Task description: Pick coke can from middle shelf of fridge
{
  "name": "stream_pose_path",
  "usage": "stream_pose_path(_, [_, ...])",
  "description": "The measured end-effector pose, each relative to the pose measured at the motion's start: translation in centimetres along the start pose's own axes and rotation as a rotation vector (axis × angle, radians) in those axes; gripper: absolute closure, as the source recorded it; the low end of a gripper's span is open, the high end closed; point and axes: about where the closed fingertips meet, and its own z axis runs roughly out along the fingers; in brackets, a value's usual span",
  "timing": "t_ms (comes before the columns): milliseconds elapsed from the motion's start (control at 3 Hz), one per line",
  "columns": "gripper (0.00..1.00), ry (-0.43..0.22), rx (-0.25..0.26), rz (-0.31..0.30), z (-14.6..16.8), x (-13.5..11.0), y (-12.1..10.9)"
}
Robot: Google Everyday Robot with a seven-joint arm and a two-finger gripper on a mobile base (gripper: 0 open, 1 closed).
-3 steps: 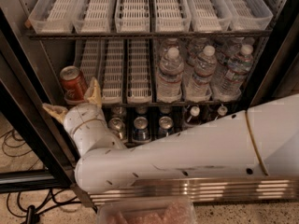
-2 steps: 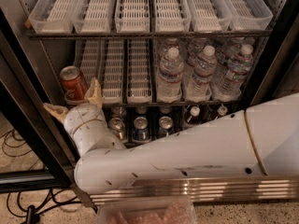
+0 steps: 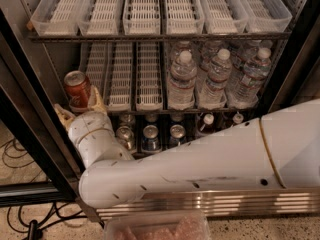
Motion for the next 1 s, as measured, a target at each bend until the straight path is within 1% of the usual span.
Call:
stream_pose_path(333, [0.43, -0.011, 0.027, -0.005, 3.70, 1.02, -1.12])
stream_pose_path(667, [0.44, -0.013, 0.028, -0.004, 4.32, 1.12, -1.33])
stream_pose_path(1000, [0.63, -0.012, 0.024, 0.005, 4.68, 1.27, -1.40])
